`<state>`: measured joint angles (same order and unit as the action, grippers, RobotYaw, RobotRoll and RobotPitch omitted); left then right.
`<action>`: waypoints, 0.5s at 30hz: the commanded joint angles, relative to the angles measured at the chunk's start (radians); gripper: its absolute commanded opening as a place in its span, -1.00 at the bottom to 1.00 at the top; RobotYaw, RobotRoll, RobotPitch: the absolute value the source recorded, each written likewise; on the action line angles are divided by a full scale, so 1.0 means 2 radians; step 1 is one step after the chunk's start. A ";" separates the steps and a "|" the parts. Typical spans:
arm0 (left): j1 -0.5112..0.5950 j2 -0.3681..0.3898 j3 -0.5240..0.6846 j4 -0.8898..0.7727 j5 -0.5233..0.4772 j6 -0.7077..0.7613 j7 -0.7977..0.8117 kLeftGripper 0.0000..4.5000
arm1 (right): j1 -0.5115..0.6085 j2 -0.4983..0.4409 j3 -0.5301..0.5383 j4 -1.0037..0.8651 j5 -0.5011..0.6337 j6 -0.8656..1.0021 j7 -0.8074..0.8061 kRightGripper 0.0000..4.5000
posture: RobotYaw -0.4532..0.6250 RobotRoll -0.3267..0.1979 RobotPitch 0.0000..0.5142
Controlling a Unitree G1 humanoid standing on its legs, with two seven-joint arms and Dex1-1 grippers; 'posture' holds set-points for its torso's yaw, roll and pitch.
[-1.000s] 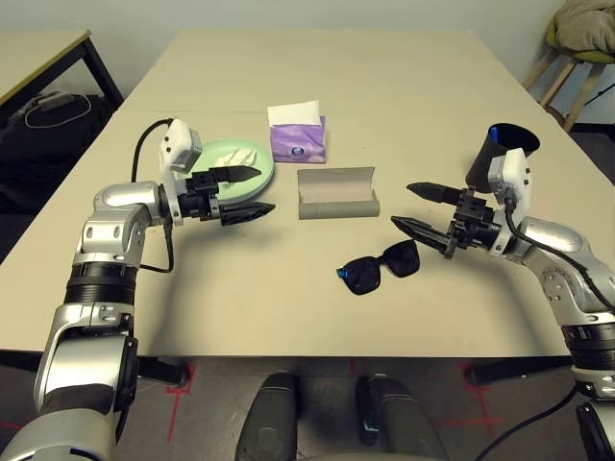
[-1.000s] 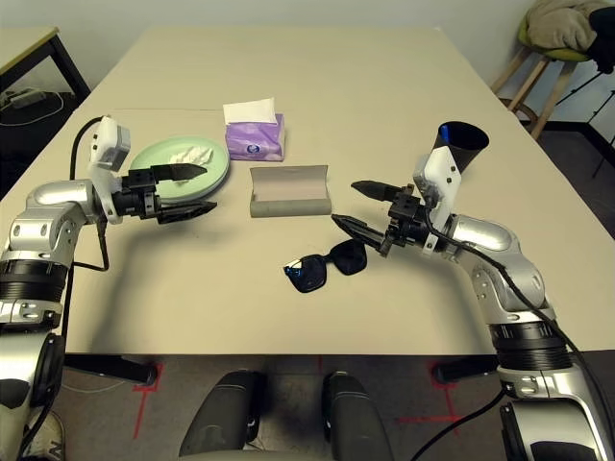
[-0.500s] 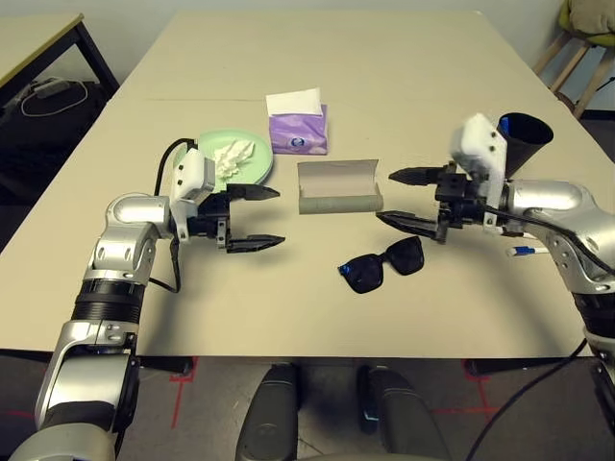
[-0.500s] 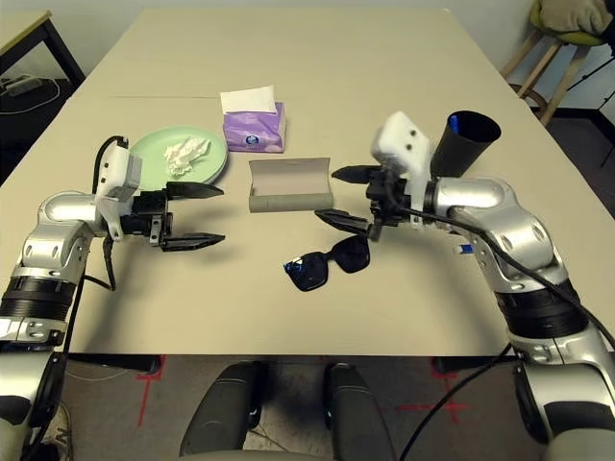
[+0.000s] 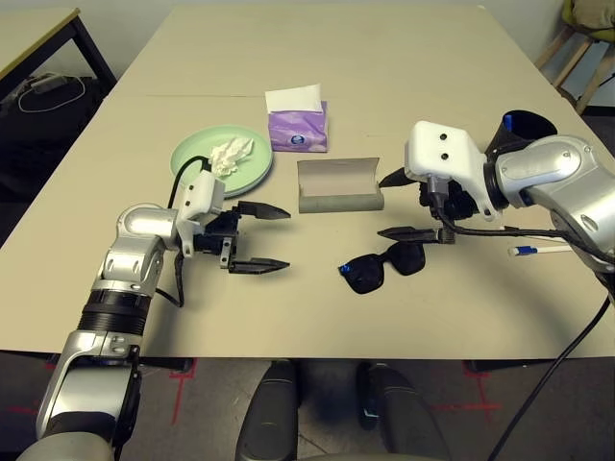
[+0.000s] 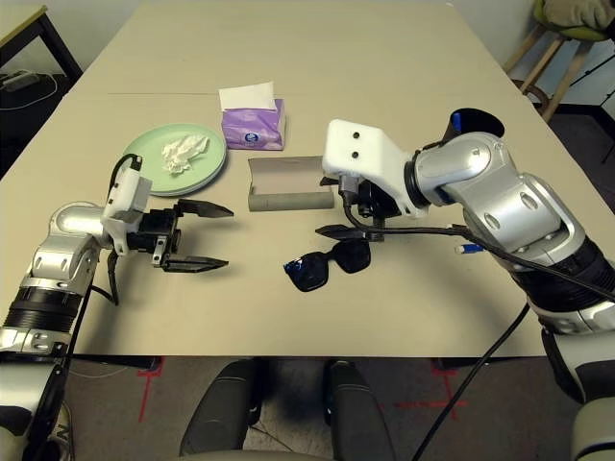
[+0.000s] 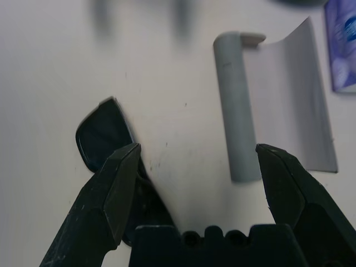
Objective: Organize and tidy the items on the table.
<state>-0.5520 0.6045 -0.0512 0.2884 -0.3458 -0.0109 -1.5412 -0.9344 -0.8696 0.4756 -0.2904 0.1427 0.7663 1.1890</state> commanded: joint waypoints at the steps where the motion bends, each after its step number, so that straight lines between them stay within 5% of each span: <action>1: -0.004 -0.004 -0.007 -0.005 -0.001 -0.004 0.005 0.99 | -0.032 -0.003 0.055 -0.001 -0.042 -0.011 0.039 1.00 | 0.19 0.25 -0.30; 8: -0.005 -0.005 -0.014 -0.002 0.003 -0.012 0.003 0.99 | -0.083 0.009 0.115 0.010 -0.098 -0.067 0.116 1.00 | 0.23 0.25 -0.29; 15: -0.005 -0.002 -0.016 -0.005 0.004 -0.015 0.004 0.99 | -0.067 0.021 0.132 0.021 -0.154 -0.131 0.133 1.00 | 0.24 0.25 -0.27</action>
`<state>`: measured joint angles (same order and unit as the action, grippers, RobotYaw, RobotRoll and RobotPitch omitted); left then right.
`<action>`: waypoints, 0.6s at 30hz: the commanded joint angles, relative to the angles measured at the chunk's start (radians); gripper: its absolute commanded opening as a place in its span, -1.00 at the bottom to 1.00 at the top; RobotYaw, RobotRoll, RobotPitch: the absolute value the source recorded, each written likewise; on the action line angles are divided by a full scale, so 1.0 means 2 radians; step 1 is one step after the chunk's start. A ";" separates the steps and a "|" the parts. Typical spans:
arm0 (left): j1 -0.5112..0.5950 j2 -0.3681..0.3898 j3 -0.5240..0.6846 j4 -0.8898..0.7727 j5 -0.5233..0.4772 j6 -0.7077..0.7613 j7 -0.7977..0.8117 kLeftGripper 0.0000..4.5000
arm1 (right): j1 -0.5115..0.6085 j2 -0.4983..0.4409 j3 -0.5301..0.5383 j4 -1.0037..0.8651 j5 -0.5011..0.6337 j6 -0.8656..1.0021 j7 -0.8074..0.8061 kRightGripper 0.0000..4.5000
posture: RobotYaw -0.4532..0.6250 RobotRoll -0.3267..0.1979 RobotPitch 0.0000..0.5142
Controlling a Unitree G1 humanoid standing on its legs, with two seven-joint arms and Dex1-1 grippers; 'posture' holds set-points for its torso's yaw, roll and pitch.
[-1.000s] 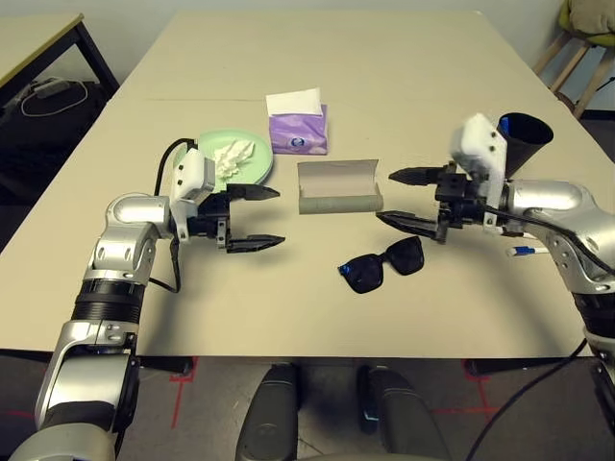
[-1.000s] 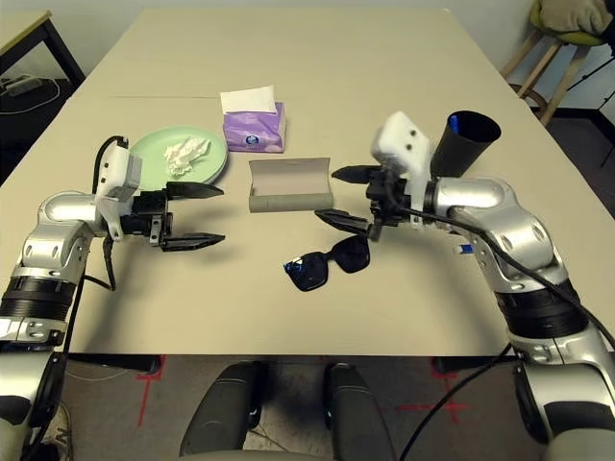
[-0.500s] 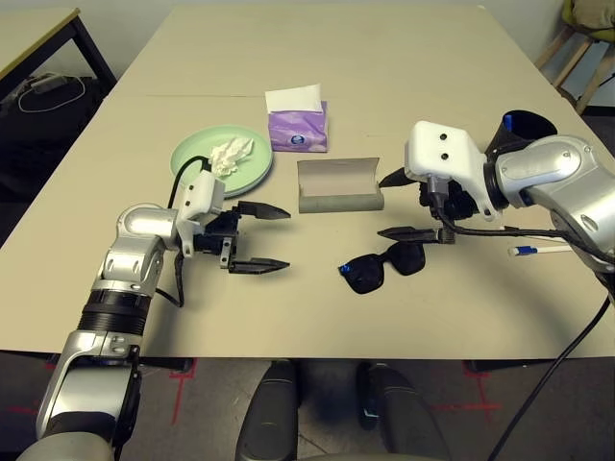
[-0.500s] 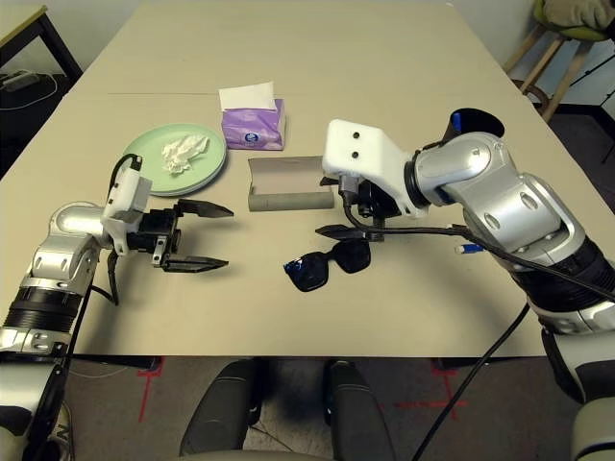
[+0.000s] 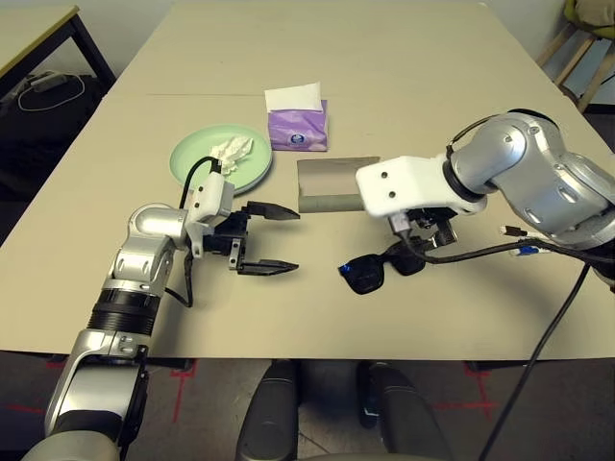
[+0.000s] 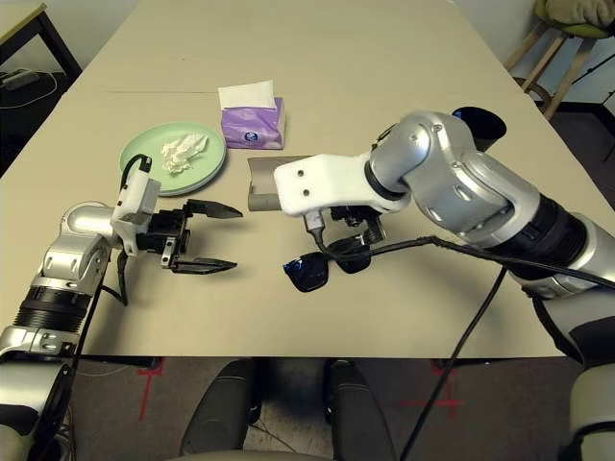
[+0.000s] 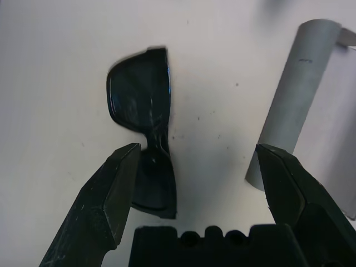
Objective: Organize and tidy the items on the table.
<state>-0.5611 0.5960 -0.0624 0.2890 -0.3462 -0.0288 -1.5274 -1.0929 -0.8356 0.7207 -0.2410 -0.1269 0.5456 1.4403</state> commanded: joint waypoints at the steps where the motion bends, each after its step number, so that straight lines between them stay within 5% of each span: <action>1: -0.001 0.002 -0.009 -0.007 0.004 -0.005 -0.001 0.99 | 0.018 0.006 0.010 -0.007 -0.026 -0.026 0.009 1.00 | 0.24 0.25 -0.27; 18: 0.005 0.003 -0.010 -0.023 0.003 0.003 0.015 0.99 | 0.028 0.047 0.013 0.023 -0.101 -0.041 0.049 1.00 | 0.26 0.25 -0.26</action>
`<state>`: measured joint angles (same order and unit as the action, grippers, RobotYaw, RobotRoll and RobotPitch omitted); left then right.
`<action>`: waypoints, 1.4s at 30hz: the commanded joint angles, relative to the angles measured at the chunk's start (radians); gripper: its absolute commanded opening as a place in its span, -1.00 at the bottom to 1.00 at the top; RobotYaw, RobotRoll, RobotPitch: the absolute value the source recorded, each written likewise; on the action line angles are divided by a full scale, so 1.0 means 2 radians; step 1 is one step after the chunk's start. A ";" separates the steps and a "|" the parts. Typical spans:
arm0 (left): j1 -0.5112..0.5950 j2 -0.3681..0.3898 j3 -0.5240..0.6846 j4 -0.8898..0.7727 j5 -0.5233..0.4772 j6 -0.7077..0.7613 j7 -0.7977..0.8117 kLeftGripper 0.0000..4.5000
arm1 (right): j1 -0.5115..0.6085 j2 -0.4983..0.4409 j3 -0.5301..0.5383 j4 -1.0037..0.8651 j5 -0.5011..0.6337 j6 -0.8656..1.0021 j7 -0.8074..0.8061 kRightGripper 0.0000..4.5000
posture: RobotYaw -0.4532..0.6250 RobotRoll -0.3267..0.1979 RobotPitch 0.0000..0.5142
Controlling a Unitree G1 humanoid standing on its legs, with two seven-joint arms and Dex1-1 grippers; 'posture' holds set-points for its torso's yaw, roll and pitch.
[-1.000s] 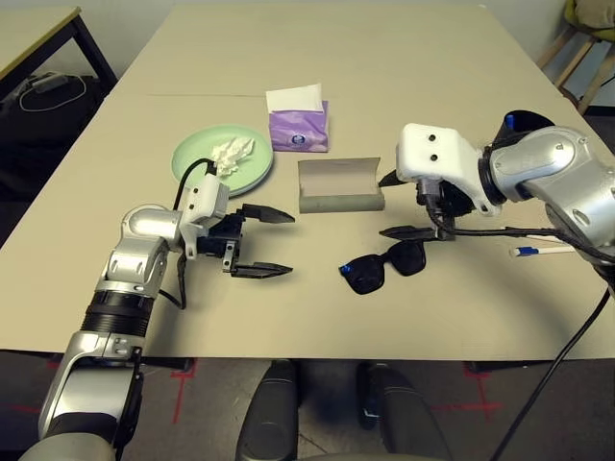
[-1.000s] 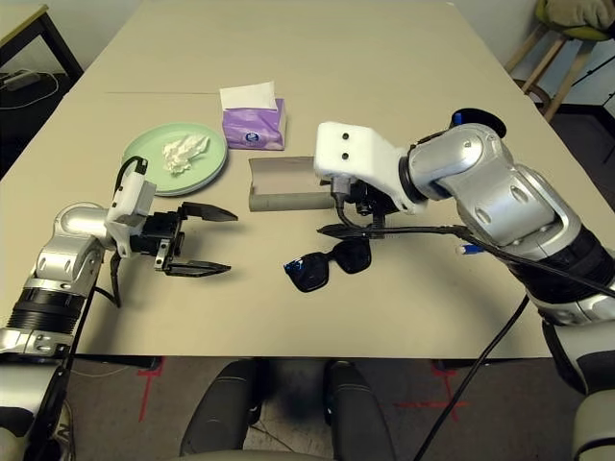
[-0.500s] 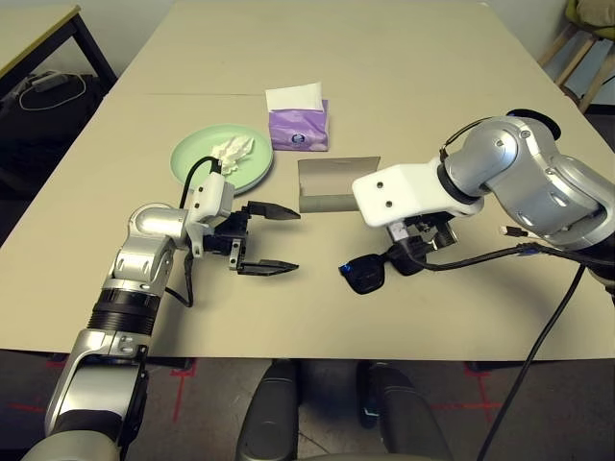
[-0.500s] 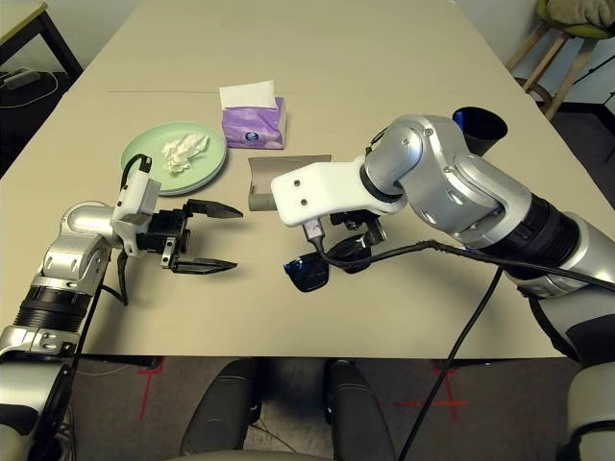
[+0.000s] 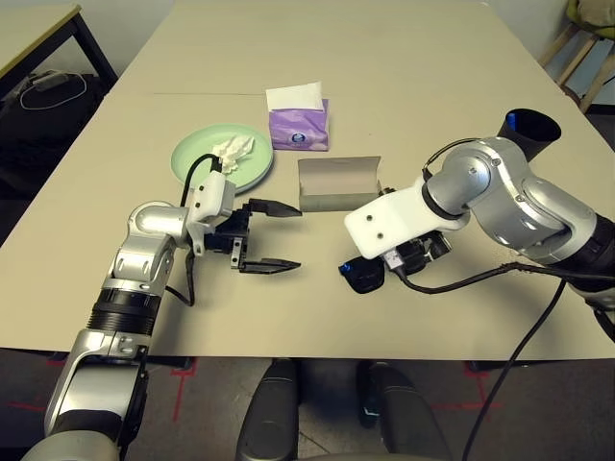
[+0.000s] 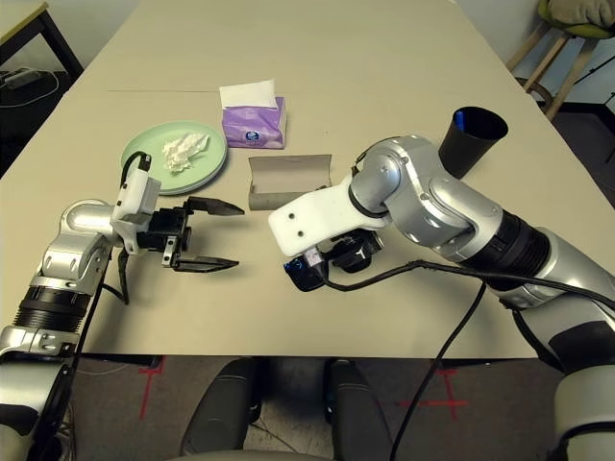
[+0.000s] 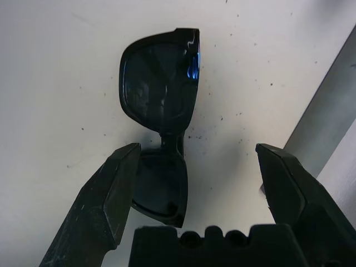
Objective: Organize and tidy the items on the table.
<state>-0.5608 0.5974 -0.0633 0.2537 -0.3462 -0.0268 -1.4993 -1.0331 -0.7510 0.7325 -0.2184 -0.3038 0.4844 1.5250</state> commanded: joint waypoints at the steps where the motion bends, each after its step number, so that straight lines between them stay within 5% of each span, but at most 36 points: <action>1: 0.004 0.002 -0.010 -0.006 0.003 0.003 0.002 0.99 | -0.004 0.008 0.006 0.020 -0.016 -0.016 0.007 1.00 | 0.26 0.25 -0.26; 42: 0.004 0.007 -0.011 -0.014 0.004 0.004 0.013 0.99 | 0.020 0.047 -0.001 0.062 -0.065 -0.017 0.036 1.00 | 0.28 0.25 -0.29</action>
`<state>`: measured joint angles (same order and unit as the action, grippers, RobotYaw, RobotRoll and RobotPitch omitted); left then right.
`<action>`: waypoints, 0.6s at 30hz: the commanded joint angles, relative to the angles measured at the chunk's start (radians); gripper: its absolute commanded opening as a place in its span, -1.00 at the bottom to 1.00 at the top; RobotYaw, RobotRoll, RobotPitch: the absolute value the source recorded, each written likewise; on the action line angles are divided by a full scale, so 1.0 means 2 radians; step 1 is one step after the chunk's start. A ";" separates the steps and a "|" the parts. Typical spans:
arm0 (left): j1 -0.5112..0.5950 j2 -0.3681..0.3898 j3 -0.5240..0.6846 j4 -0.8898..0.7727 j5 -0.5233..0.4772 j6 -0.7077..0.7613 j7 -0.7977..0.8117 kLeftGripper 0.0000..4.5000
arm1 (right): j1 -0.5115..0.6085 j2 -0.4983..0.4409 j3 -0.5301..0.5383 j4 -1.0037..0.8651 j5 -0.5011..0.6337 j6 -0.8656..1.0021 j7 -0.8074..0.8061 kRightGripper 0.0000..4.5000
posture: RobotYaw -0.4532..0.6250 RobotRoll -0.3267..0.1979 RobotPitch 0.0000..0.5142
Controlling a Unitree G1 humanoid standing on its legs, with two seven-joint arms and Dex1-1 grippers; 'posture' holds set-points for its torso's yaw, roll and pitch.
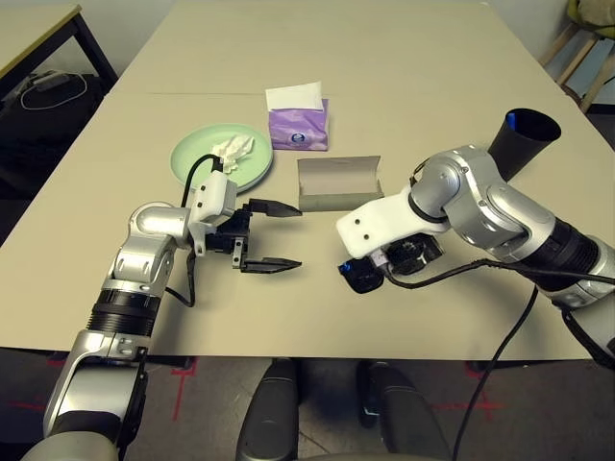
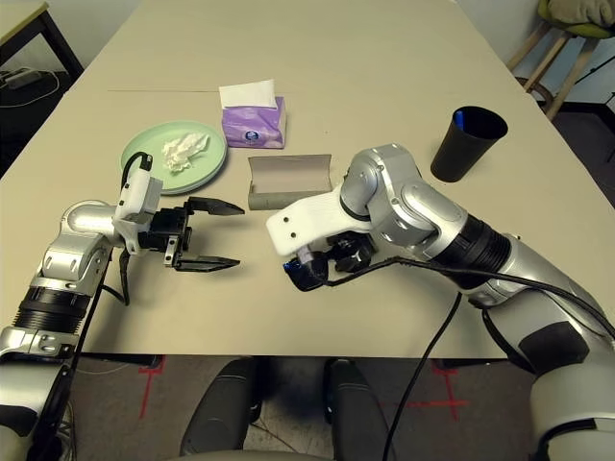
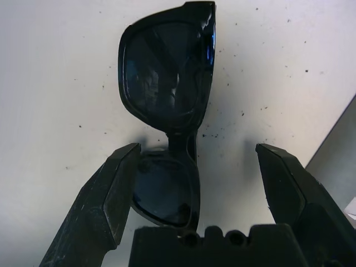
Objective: Organize and tidy the items on the table.
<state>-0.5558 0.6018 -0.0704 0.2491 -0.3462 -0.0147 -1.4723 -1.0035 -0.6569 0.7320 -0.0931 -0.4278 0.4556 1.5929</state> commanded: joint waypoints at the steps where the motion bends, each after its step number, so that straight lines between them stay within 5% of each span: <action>1: 0.001 0.005 -0.007 -0.011 0.004 -0.002 0.000 0.99 | 0.005 0.001 -0.001 0.000 -0.004 -0.002 0.002 1.00 | 0.28 0.25 -0.29; 4: 0.002 0.005 -0.007 -0.011 0.004 -0.001 0.000 0.99 | 0.006 0.002 -0.001 0.001 -0.004 -0.002 0.002 1.00 | 0.28 0.25 -0.29; 6: 0.001 0.005 -0.007 -0.011 0.004 -0.001 0.000 1.00 | 0.007 0.003 -0.001 0.002 -0.004 -0.004 0.003 0.83 | 0.28 0.25 -0.29; 16: 0.002 0.004 -0.007 -0.009 0.004 -0.004 0.001 1.00 | 0.016 0.006 0.004 0.013 -0.007 -0.010 0.004 -0.79 | 0.28 0.25 -0.31; 18: 0.003 0.005 -0.007 -0.007 0.004 -0.005 0.000 1.00 | 0.014 0.007 0.002 0.014 -0.007 -0.010 0.005 -0.84 | 0.28 0.25 -0.32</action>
<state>-0.5557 0.6049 -0.0704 0.2491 -0.3460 -0.0162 -1.4691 -0.9870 -0.6459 0.7320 -0.0726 -0.4350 0.4392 1.5990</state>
